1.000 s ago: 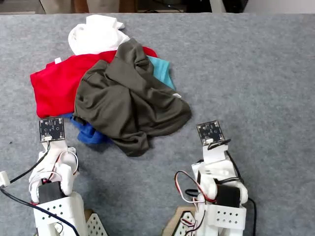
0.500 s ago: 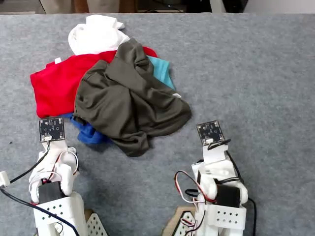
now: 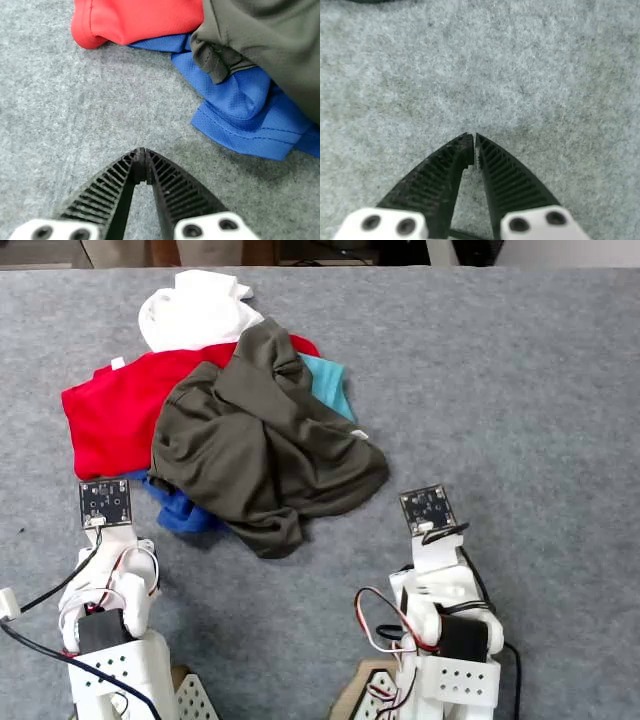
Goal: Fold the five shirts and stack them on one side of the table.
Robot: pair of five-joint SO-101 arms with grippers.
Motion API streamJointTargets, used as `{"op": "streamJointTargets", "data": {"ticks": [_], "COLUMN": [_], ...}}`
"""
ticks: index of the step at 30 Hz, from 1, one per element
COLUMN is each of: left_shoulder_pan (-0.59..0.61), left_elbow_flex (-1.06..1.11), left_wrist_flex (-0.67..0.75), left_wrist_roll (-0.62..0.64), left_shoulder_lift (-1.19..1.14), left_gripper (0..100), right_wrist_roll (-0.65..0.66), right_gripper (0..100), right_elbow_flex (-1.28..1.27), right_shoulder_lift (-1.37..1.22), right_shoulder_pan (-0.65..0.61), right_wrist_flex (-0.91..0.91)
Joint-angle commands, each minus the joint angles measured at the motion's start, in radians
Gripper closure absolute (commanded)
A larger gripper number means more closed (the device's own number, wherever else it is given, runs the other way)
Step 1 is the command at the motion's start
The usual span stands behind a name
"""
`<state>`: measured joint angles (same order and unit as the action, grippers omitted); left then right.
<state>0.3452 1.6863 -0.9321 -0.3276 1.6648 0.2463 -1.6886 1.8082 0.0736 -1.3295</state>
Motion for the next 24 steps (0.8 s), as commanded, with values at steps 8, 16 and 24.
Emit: {"op": "streamJointTargets", "data": {"ticks": [8, 16, 24], "left_shoulder_pan": [0.006, 0.006, 0.006], "left_elbow_flex": [0.012, 0.012, 0.012], "left_wrist_flex": [0.005, 0.005, 0.005], "left_wrist_roll": [-0.005, -0.005, -0.005], "left_shoulder_lift": [0.008, 0.008, 0.008], "left_gripper": [98, 98, 98], "right_wrist_roll": [-0.018, -0.011, -0.011], "right_gripper": [97.4, 97.5, 97.5], "right_elbow_flex": [-0.001, -0.001, -0.001], "right_shoulder_lift": [0.111, 0.113, 0.111], "right_shoulder_pan": [-0.021, -0.019, -0.021], "right_wrist_flex": [0.017, 0.473, 0.672]}}
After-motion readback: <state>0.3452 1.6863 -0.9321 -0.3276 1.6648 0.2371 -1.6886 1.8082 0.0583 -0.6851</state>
